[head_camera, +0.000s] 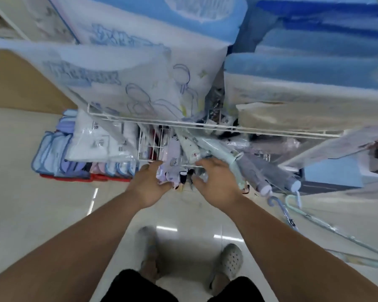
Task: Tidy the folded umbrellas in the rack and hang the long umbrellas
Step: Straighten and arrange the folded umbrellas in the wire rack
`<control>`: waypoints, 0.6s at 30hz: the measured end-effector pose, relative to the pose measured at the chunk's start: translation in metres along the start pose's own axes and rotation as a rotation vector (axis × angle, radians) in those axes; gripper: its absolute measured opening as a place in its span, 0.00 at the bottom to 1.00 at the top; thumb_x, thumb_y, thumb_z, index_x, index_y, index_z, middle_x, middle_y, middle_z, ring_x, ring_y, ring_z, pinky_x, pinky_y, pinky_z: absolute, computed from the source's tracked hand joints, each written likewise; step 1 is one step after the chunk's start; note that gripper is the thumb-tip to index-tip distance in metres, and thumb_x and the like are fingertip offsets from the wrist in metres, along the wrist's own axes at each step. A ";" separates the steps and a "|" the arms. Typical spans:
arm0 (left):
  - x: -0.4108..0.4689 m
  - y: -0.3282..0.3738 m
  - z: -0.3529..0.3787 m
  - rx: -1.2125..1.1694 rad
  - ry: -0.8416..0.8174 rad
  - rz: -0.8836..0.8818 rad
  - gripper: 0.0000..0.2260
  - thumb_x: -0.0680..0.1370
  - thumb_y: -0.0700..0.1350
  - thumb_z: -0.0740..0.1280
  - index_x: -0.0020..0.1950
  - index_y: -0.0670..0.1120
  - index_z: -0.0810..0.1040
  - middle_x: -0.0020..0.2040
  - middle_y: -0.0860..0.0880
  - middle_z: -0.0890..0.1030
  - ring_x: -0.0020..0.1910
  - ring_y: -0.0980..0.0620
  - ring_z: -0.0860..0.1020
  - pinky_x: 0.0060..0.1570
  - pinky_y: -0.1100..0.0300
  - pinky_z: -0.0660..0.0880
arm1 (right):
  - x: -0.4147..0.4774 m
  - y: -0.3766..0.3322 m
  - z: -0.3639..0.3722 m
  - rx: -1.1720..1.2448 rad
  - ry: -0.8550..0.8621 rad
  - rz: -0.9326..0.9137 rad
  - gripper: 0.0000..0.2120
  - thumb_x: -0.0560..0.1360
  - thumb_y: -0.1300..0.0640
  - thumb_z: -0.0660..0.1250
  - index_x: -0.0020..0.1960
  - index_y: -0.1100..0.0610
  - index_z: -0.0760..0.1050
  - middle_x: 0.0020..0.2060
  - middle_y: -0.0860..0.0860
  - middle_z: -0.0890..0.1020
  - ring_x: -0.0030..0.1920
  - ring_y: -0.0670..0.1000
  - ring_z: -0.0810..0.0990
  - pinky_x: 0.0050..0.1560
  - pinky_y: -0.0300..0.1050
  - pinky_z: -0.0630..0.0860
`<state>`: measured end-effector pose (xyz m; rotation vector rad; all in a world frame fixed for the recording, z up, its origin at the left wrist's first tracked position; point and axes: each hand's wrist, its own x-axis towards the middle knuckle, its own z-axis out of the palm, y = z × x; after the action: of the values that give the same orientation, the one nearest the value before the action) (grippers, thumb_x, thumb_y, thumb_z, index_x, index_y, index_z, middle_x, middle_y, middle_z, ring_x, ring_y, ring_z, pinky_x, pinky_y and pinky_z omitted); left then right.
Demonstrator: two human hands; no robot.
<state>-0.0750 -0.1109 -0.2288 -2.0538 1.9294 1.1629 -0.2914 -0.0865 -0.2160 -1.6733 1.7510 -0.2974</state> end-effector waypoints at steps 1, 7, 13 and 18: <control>0.005 -0.005 0.004 -0.056 0.028 -0.004 0.36 0.72 0.61 0.72 0.77 0.53 0.65 0.69 0.44 0.76 0.66 0.43 0.76 0.66 0.47 0.74 | 0.007 -0.004 0.007 0.016 -0.013 -0.015 0.21 0.76 0.49 0.68 0.67 0.51 0.74 0.63 0.54 0.76 0.65 0.56 0.73 0.64 0.49 0.73; 0.054 -0.038 0.024 -0.066 0.082 0.041 0.36 0.73 0.63 0.70 0.78 0.55 0.64 0.72 0.45 0.71 0.62 0.43 0.77 0.62 0.50 0.75 | 0.053 -0.005 0.066 0.053 -0.053 0.013 0.20 0.78 0.54 0.66 0.69 0.51 0.72 0.63 0.55 0.74 0.61 0.56 0.75 0.60 0.48 0.75; 0.108 -0.062 0.044 -0.280 0.186 0.197 0.17 0.83 0.49 0.66 0.72 0.55 0.75 0.68 0.48 0.77 0.47 0.54 0.81 0.51 0.62 0.74 | 0.093 0.003 0.125 0.264 0.163 0.094 0.17 0.79 0.62 0.62 0.66 0.53 0.76 0.61 0.53 0.79 0.56 0.51 0.79 0.60 0.43 0.74; 0.131 -0.063 0.052 -0.418 0.213 0.287 0.14 0.83 0.45 0.66 0.68 0.54 0.79 0.60 0.56 0.80 0.45 0.68 0.78 0.40 0.78 0.71 | 0.103 0.013 0.148 0.227 0.308 0.000 0.19 0.78 0.64 0.62 0.67 0.54 0.78 0.60 0.50 0.82 0.59 0.49 0.80 0.63 0.43 0.75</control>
<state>-0.0549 -0.1769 -0.3671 -2.2239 2.3055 1.5852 -0.2046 -0.1397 -0.3652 -1.5232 1.8552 -0.7587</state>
